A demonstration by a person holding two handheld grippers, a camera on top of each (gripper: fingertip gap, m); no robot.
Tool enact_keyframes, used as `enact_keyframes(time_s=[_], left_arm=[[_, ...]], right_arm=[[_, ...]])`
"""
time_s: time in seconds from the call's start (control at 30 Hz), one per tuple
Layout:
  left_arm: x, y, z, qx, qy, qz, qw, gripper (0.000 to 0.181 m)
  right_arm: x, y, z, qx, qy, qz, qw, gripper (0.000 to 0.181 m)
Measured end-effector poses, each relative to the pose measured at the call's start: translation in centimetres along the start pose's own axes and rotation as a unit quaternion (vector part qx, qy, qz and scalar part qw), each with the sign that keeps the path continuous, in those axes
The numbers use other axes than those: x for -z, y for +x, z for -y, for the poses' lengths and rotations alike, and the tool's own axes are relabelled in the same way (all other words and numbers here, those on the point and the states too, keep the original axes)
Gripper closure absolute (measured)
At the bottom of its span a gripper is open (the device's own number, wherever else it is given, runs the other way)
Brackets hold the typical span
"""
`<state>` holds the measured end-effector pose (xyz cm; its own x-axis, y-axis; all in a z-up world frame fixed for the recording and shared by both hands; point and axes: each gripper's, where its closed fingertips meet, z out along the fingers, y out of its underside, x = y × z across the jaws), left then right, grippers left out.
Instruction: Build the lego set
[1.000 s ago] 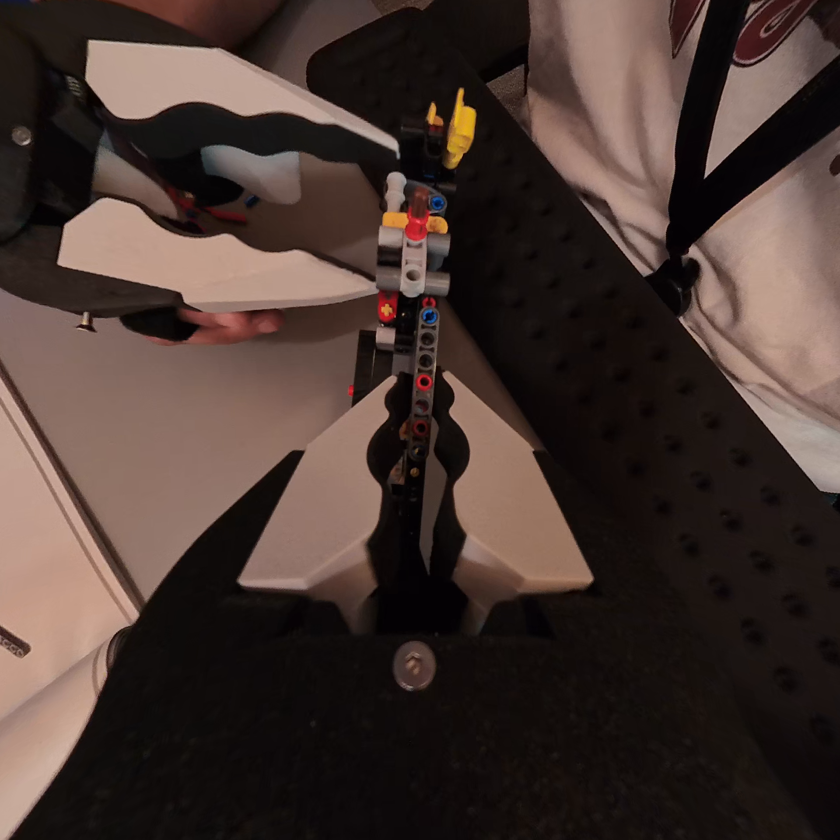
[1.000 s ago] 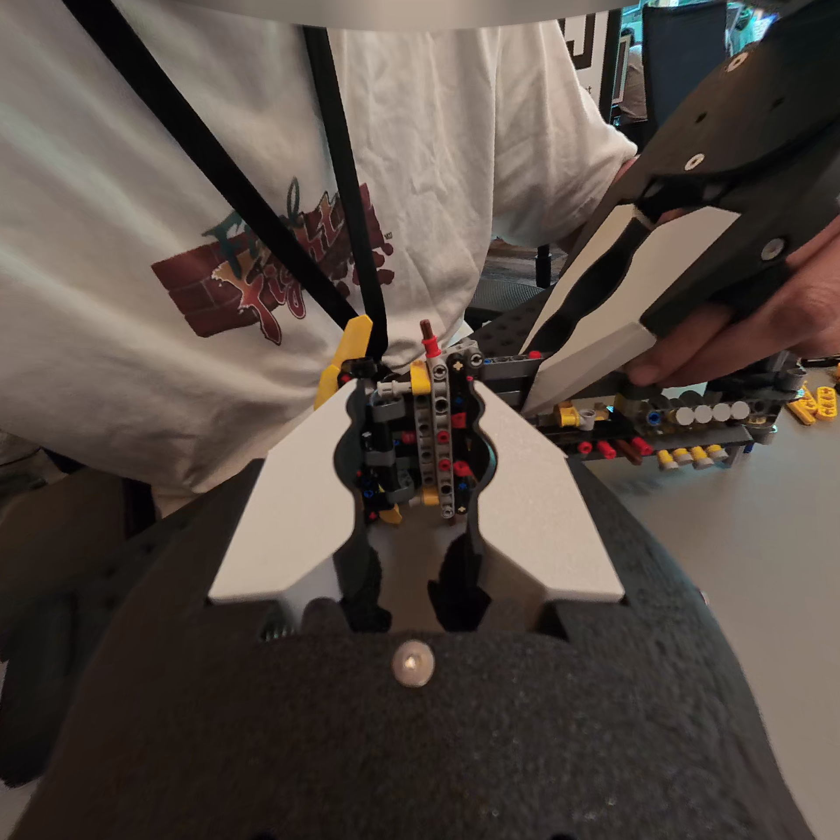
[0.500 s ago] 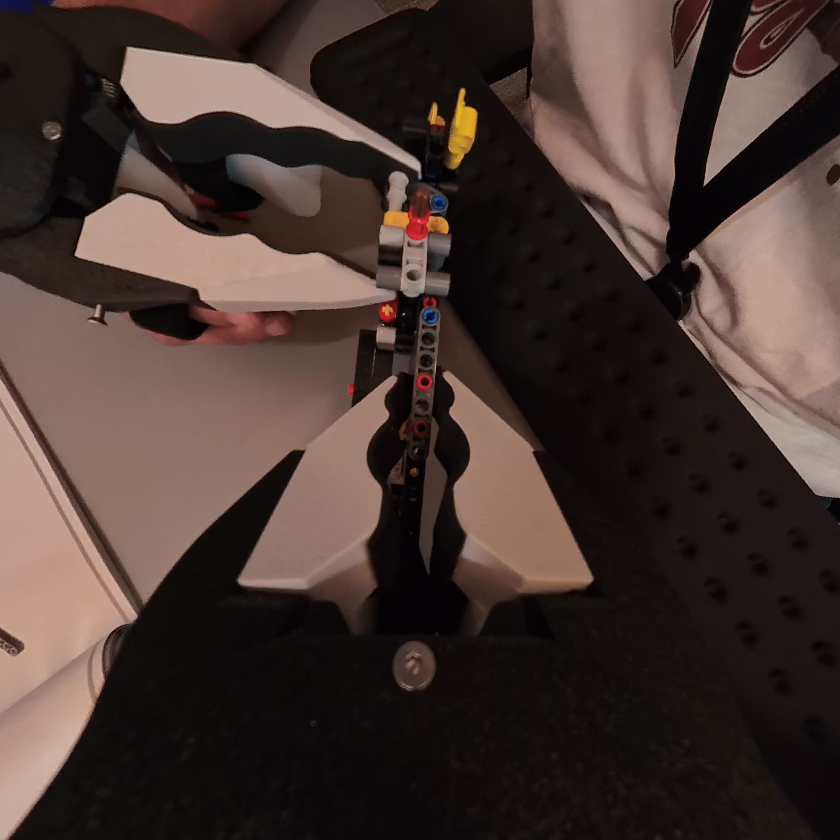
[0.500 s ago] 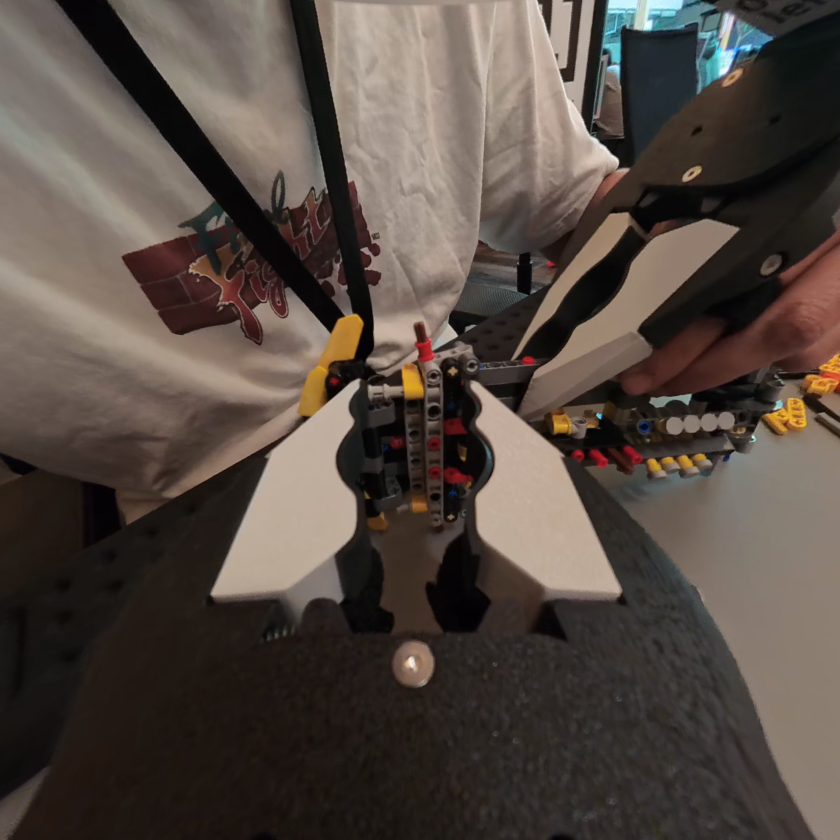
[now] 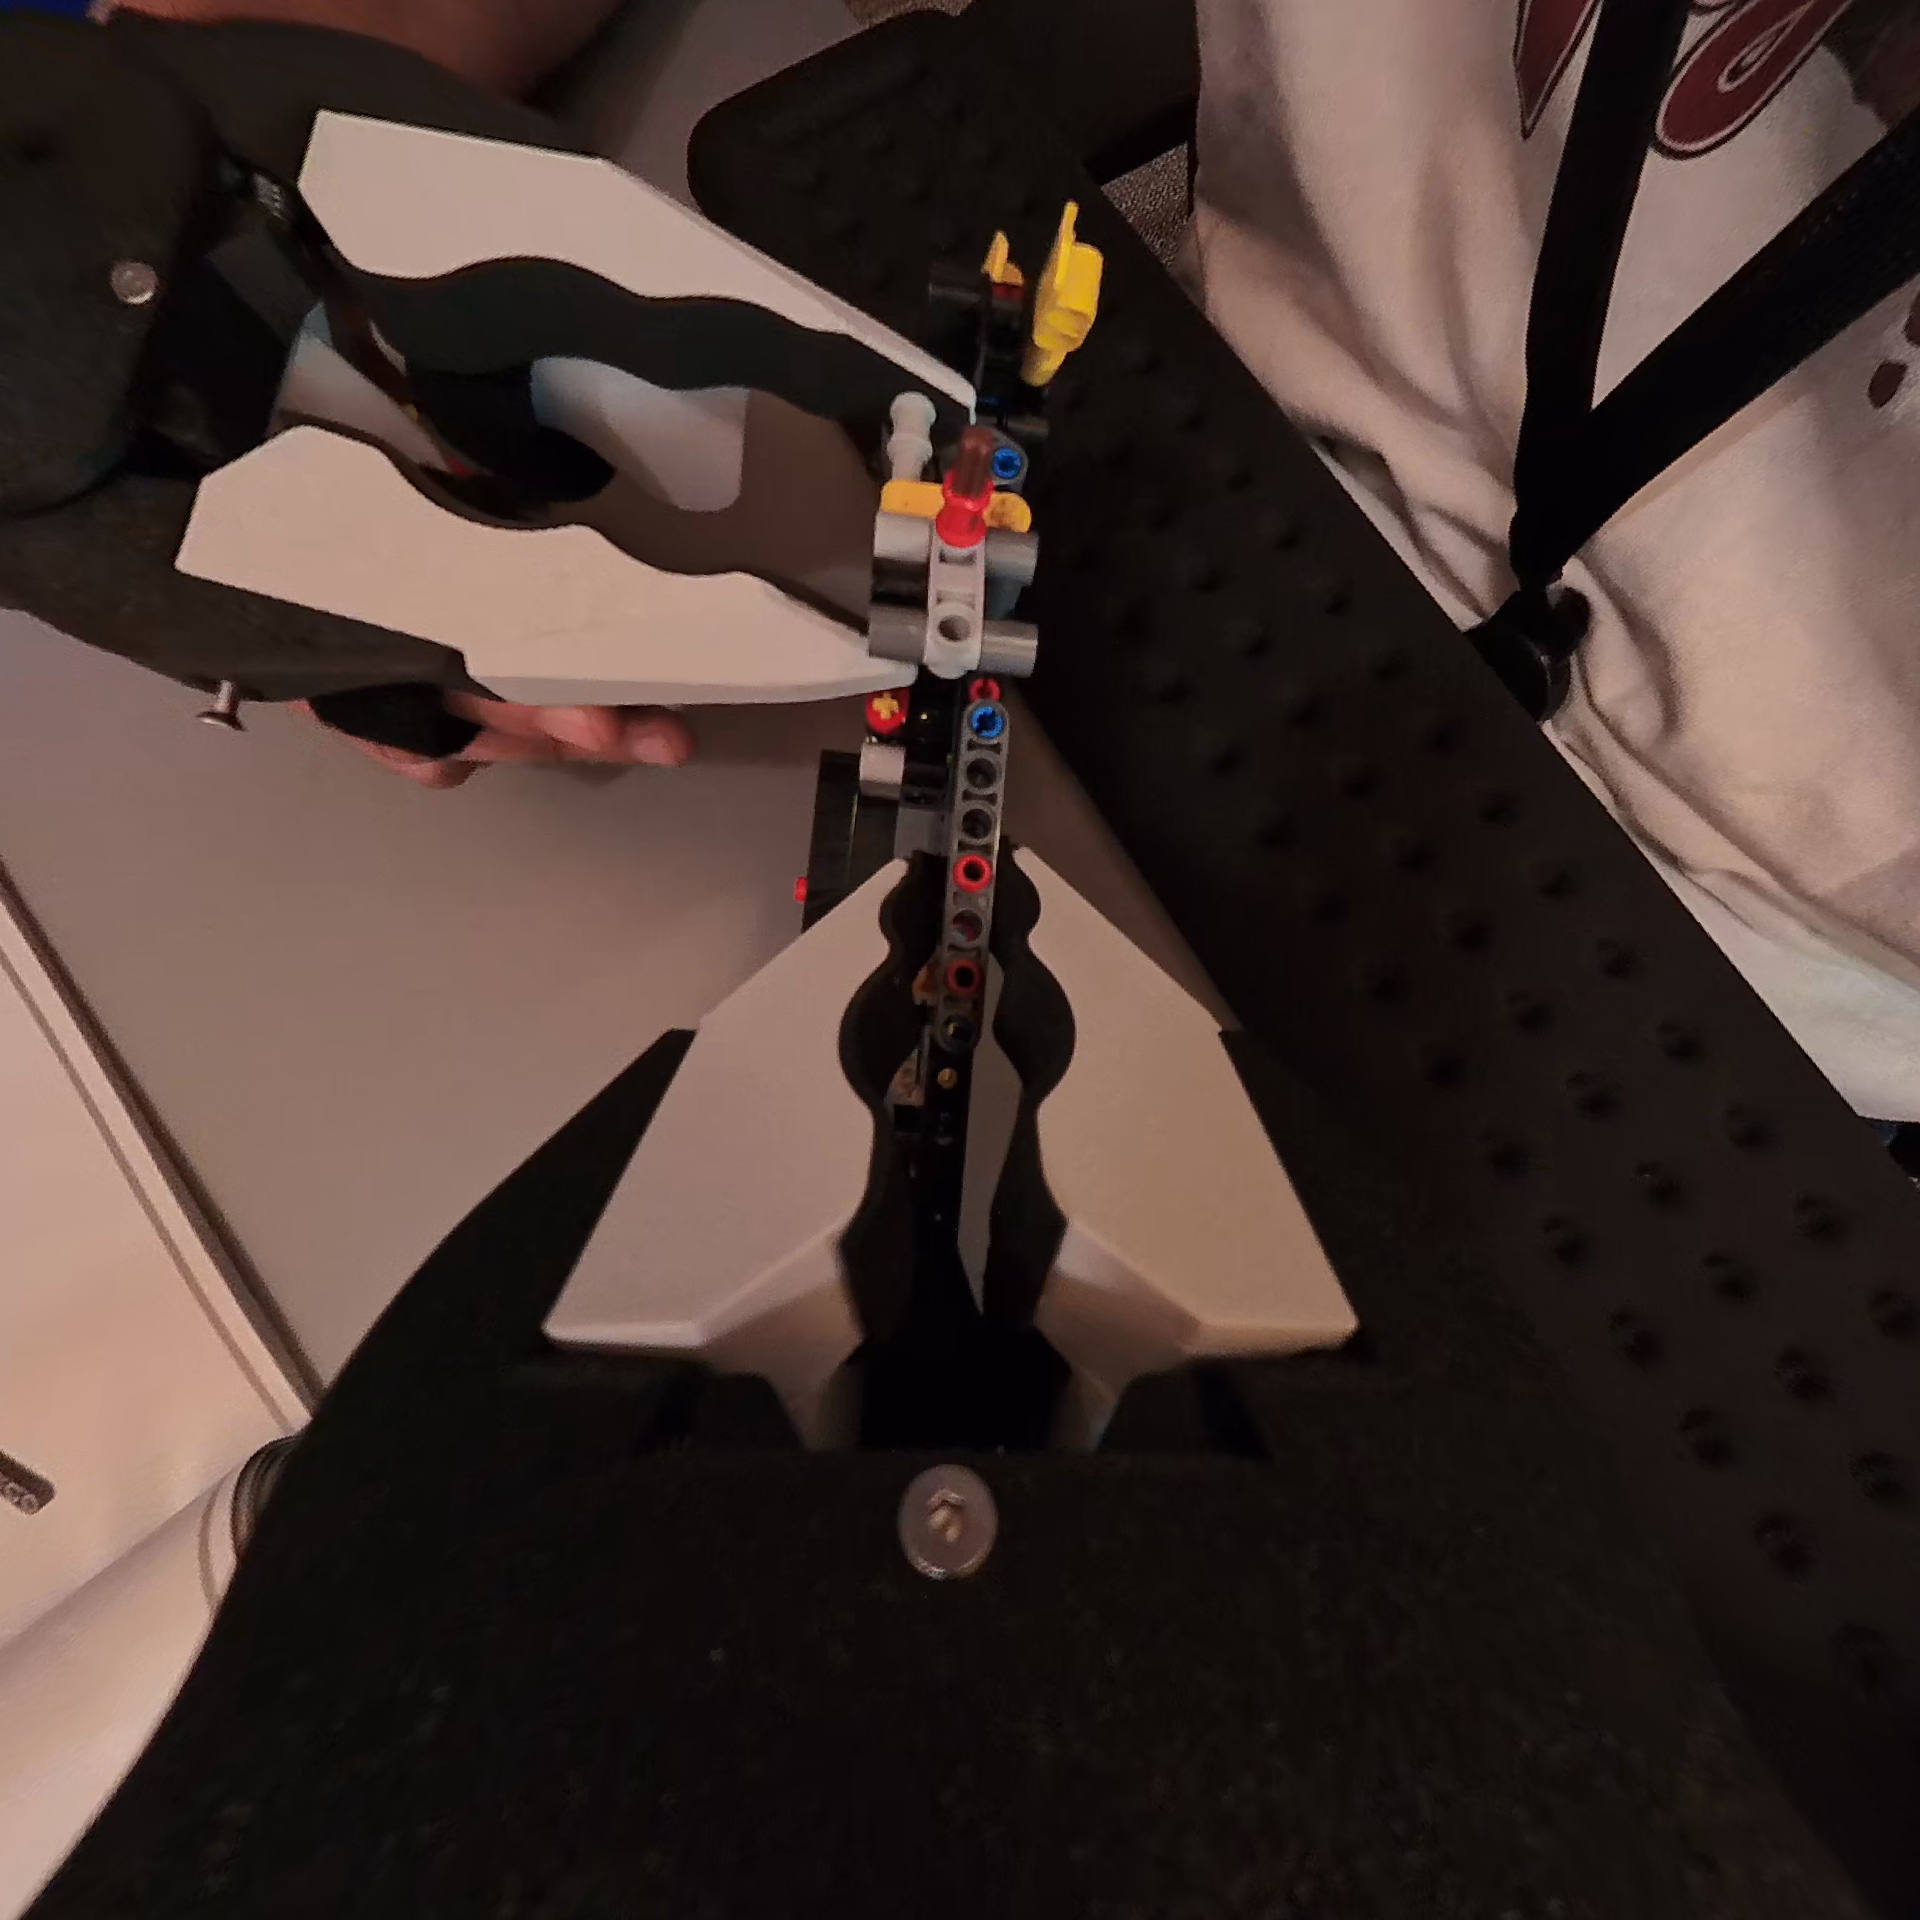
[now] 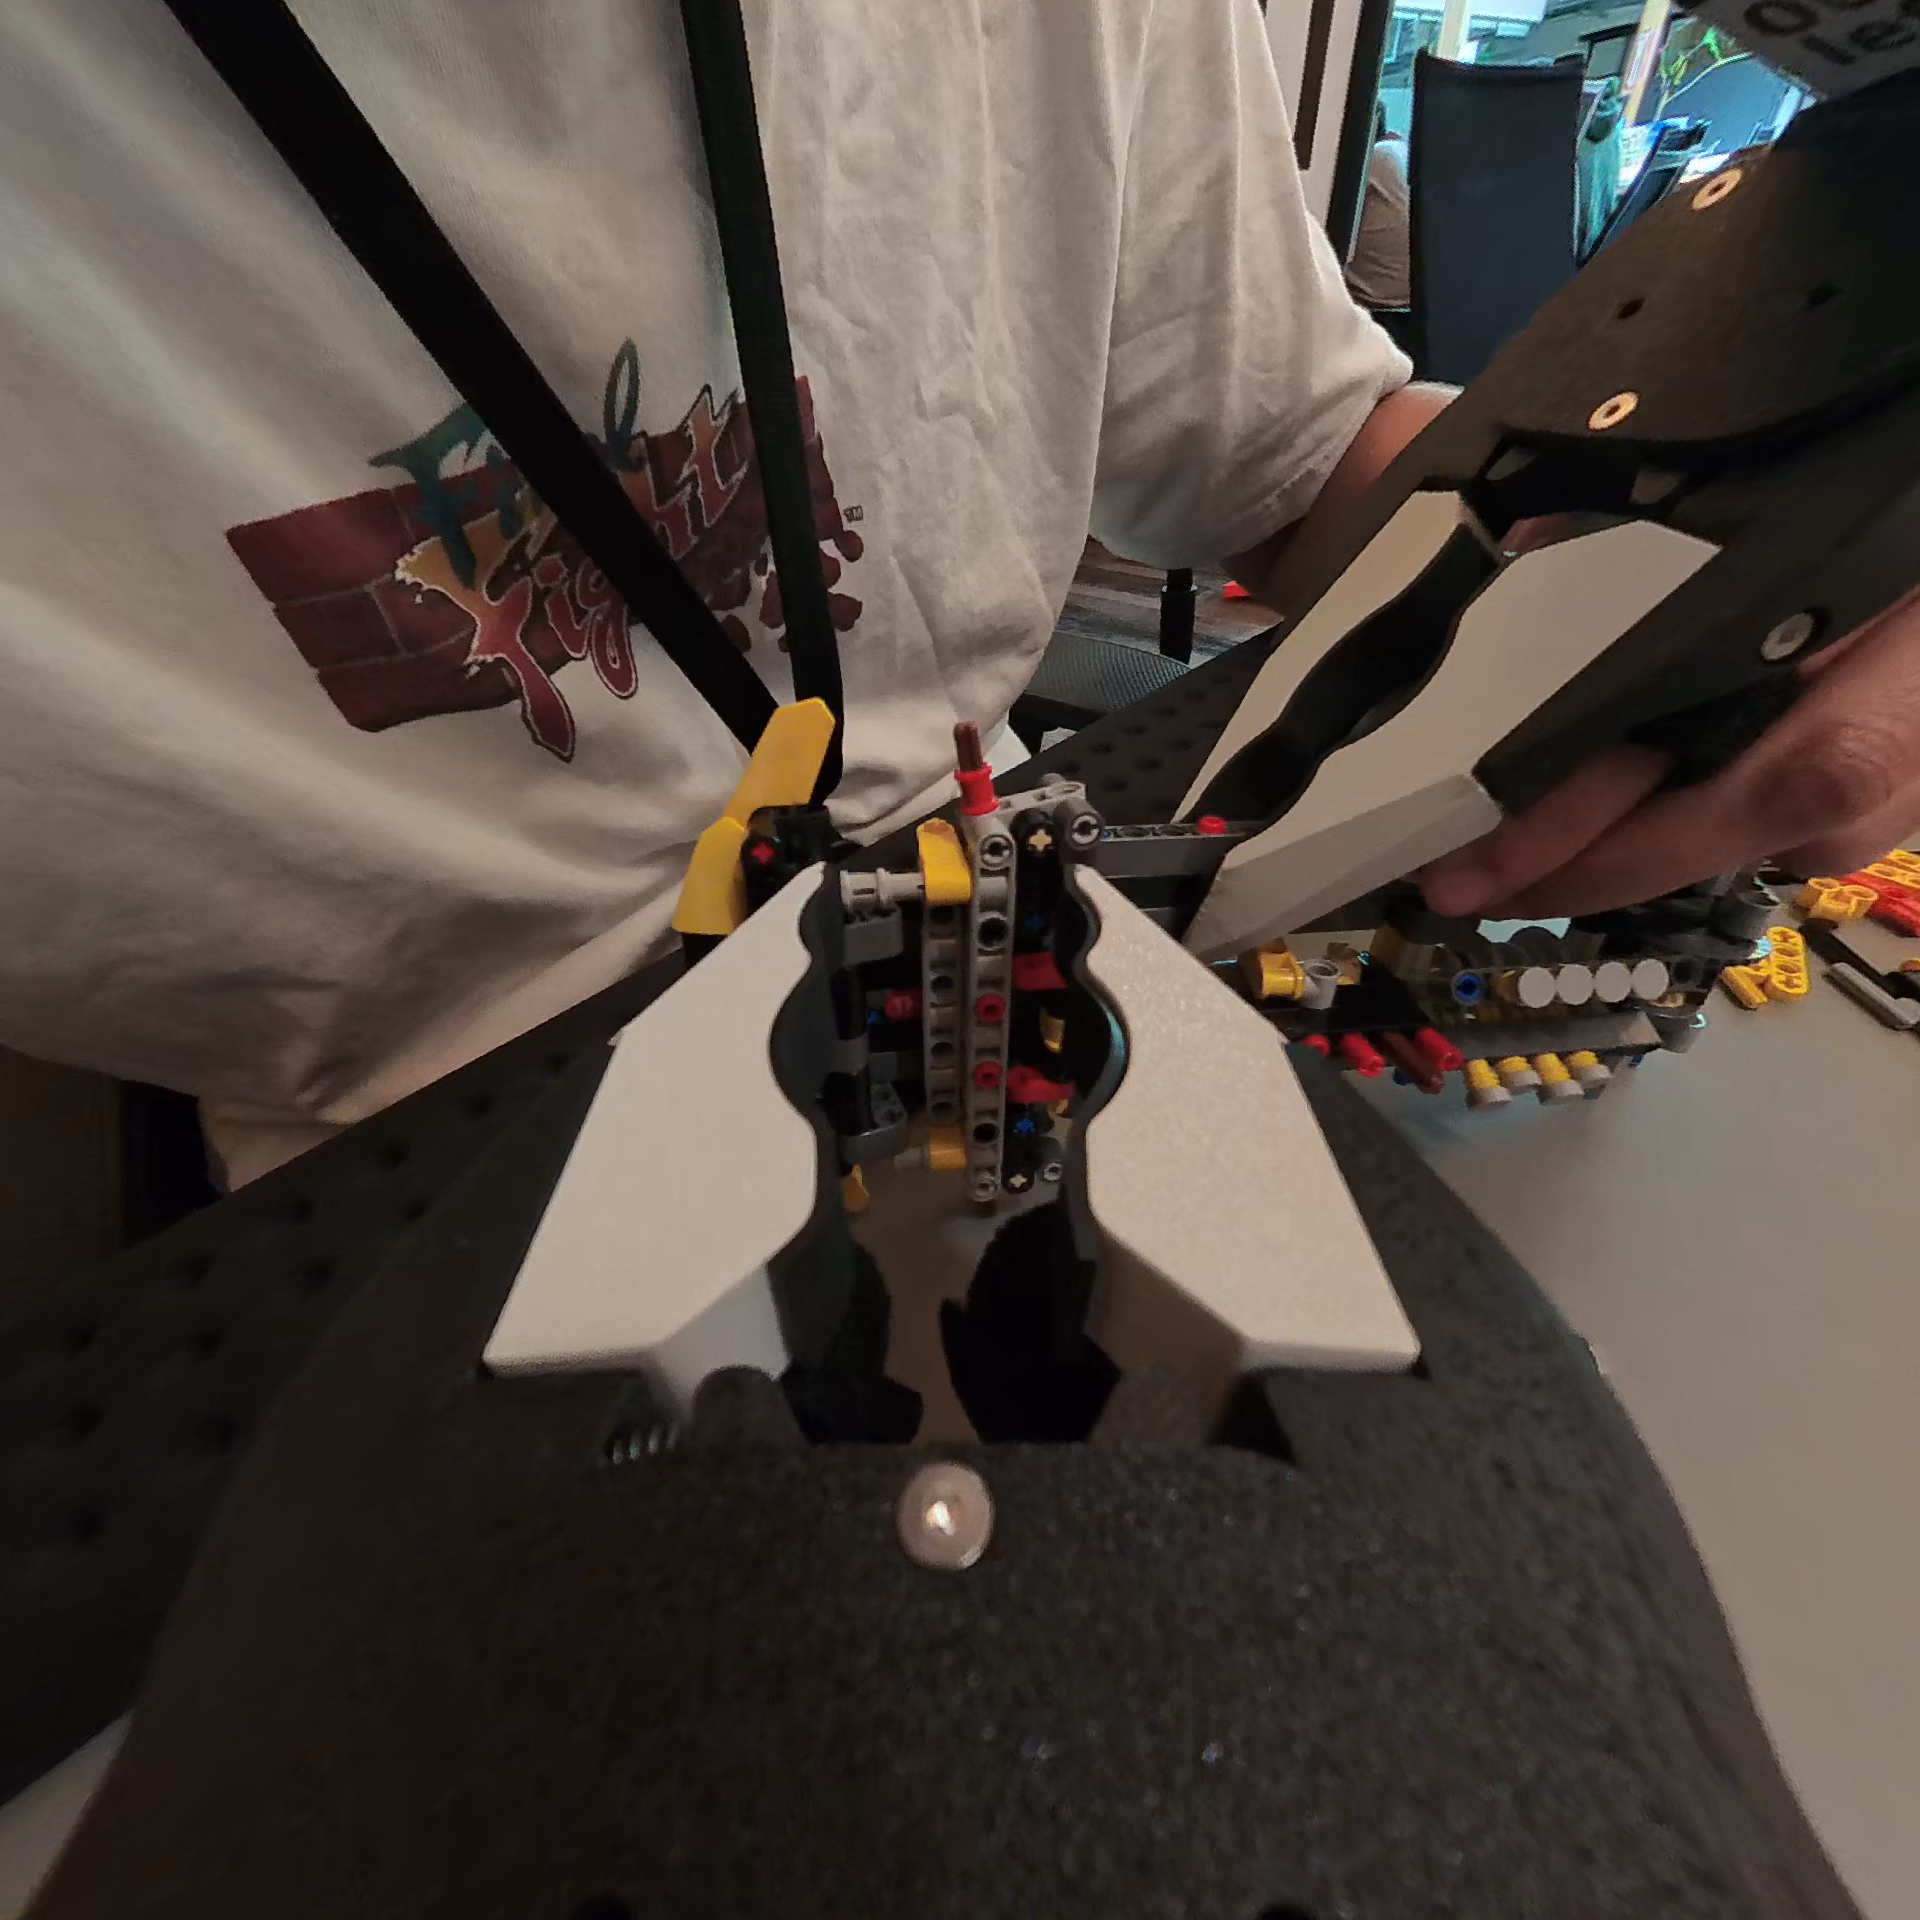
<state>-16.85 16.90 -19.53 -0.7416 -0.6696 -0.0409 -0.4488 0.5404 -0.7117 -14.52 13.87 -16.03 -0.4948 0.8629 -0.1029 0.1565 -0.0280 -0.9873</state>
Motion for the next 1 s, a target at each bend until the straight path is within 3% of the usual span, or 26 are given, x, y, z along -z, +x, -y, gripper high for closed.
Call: enact_keyframes(time_s=[1.0], left_arm=[[0.02, -0.32, 0.06, 0.004, 0.003, 0.009, 1.000, 0.174]], right_arm=[[0.61, 0.09, 0.11, -0.010, -0.017, -0.013, 1.000, 0.142]])
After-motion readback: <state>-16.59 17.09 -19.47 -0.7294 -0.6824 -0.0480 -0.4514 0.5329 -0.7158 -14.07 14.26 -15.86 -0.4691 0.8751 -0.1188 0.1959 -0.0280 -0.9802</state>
